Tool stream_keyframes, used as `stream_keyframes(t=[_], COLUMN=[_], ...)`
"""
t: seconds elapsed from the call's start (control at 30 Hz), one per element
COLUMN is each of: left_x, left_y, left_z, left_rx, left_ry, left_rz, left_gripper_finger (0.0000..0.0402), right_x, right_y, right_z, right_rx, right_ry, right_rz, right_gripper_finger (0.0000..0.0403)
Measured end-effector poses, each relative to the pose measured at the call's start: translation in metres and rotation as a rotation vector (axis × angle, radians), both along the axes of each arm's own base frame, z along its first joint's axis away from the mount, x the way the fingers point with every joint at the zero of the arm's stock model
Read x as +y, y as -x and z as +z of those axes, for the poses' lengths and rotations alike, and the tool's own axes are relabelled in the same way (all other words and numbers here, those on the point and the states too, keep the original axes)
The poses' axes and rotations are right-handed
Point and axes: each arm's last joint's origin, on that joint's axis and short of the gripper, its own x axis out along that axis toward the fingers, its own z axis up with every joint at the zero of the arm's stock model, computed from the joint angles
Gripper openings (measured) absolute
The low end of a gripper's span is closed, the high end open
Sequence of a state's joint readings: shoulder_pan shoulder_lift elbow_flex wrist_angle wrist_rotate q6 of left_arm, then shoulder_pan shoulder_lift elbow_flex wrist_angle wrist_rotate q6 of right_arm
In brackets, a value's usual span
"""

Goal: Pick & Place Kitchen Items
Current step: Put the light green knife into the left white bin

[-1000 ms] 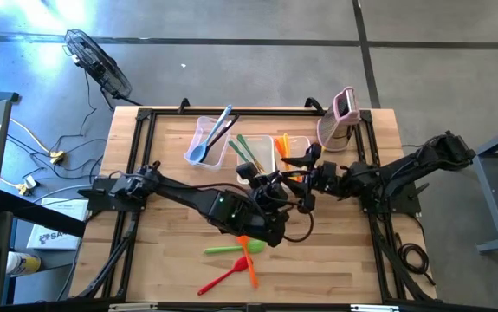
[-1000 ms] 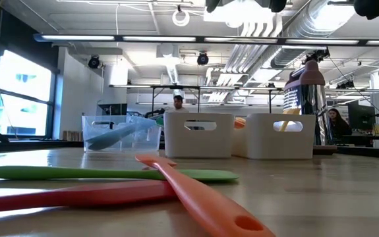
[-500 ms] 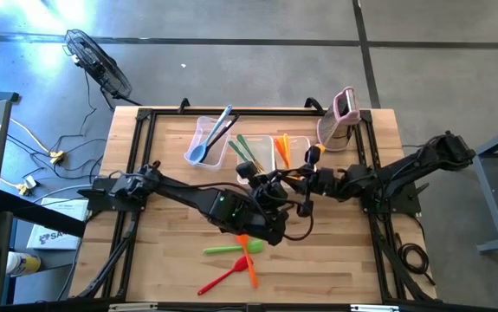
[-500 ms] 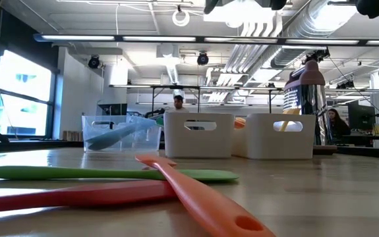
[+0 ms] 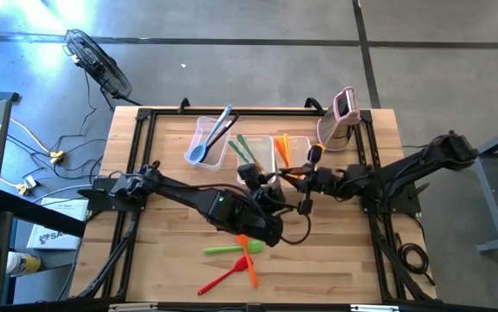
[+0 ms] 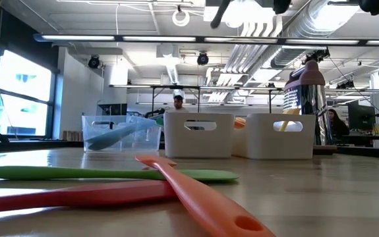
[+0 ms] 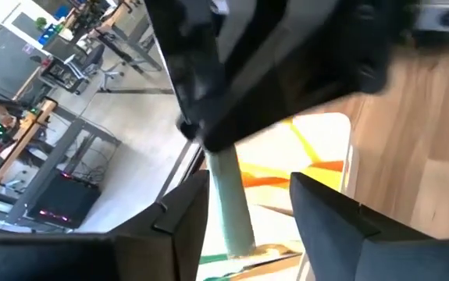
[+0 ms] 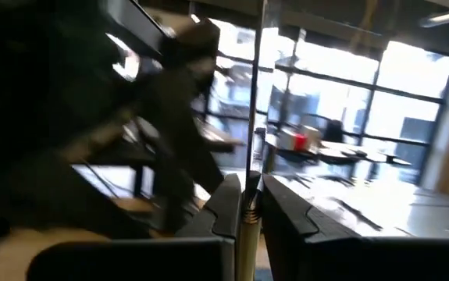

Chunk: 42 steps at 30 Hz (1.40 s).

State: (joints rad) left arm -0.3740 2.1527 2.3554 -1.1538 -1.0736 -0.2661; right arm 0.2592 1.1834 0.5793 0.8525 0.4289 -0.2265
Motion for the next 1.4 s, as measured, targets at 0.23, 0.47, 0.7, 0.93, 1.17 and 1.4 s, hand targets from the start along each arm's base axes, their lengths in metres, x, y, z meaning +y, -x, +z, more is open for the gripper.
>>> stream_keyframes(t=[0.23,0.47,0.7,0.93,1.17,1.4], left_x=[0.002,-0.01,-0.049,-0.075,-0.081,-0.083], left_y=[0.013,0.033,0.052,0.066,0.069,0.07], left_z=[-0.012,-0.03,-0.032,-0.032,-0.032,-0.031], left_rx=[0.133,0.326,0.347,0.328,0.301,0.29], left_ry=[0.151,0.563,0.673,0.642,0.628,0.632], left_rz=[-0.006,0.048,0.024,-0.014,-0.017,-0.013], left_gripper_finger=[0.0176,0.0177,0.0177,0.0177,0.0177,0.0177], right_x=[-0.007,-0.011,-0.024,-0.038,-0.045,-0.052], right_y=[0.009,0.012,0.015,-0.009,-0.059,-0.102], right_z=[-0.008,-0.016,-0.014,-0.027,-0.039,-0.054], right_rx=[0.24,0.471,0.803,1.04,1.174,1.279], right_ry=[0.255,0.554,1.029,1.317,1.468,1.551], right_rz=[-0.213,-0.464,-0.717,-0.642,-0.572,-0.506], right_gripper_finger=[0.0019,0.0019,0.0019,0.0019,0.0019,0.0019])
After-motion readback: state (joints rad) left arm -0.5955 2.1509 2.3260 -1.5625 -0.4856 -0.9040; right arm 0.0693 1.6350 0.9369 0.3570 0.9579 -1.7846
